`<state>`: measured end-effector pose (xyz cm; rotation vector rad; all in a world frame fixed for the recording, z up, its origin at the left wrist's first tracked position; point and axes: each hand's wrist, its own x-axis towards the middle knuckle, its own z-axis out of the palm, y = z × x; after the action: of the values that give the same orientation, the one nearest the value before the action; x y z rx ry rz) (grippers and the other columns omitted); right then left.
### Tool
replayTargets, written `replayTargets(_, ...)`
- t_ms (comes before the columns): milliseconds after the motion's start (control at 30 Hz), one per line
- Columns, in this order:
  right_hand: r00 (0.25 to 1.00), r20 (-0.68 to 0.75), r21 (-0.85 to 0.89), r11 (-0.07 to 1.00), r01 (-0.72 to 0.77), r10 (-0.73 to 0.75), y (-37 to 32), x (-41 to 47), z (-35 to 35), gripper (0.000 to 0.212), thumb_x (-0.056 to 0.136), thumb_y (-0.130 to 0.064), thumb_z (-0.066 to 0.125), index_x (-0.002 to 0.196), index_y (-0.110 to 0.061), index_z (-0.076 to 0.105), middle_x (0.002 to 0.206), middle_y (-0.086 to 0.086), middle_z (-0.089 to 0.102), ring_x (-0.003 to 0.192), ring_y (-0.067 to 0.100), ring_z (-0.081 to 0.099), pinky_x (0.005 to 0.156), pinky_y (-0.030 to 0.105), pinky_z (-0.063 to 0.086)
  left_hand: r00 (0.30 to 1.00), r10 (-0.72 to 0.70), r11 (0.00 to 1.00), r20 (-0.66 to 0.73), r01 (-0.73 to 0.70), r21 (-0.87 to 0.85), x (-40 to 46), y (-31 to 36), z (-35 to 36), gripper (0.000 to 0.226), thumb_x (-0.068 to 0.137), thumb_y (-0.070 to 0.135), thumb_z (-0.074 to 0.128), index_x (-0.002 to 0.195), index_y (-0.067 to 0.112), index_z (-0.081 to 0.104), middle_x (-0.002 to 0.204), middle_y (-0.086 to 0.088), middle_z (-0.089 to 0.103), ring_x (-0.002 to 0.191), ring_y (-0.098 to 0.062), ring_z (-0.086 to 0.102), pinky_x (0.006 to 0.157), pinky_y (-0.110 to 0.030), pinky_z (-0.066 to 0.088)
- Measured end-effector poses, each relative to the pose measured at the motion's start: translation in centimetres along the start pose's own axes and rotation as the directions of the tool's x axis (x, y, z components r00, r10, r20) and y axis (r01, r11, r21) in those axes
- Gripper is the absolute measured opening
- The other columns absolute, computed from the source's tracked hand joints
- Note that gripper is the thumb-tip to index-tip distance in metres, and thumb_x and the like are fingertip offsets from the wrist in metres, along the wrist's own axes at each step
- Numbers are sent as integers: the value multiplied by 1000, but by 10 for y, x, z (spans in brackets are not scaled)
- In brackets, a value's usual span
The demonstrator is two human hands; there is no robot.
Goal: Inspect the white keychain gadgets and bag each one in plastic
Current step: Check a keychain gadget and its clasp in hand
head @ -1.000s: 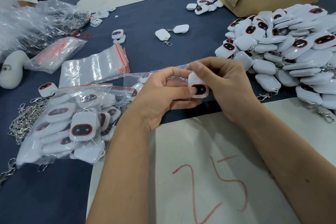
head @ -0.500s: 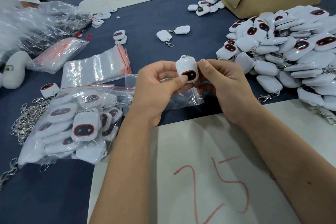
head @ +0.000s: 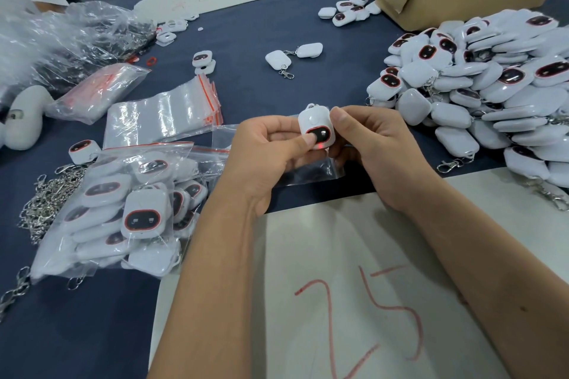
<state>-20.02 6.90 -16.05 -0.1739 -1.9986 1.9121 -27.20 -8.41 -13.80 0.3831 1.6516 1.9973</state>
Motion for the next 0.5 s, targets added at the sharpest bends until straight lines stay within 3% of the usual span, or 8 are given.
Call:
replayTargets(300, 1000, 8, -6, 1000, -16, 16, 0, 0, -1, 34, 104, -33, 55, 89, -9, 74, 72, 8, 62, 67, 21, 55, 59, 34, 50, 999, 15, 1000, -31, -15, -2, 1, -1, 0, 14, 89, -9, 69, 103, -6, 72, 95, -21, 78, 89, -30, 79, 75, -29, 63)
replayTargets(500, 1000, -6, 10, 1000, -24, 24, -2, 0, -1, 31, 109, -26, 54, 92, -9, 75, 74, 9, 65, 67, 21, 56, 58, 33, 50, 999, 22, 1000, -45, -22, -3, 1, -1, 1, 20, 90, -5, 71, 110, -8, 70, 99, -21, 78, 95, -31, 78, 78, -30, 63)
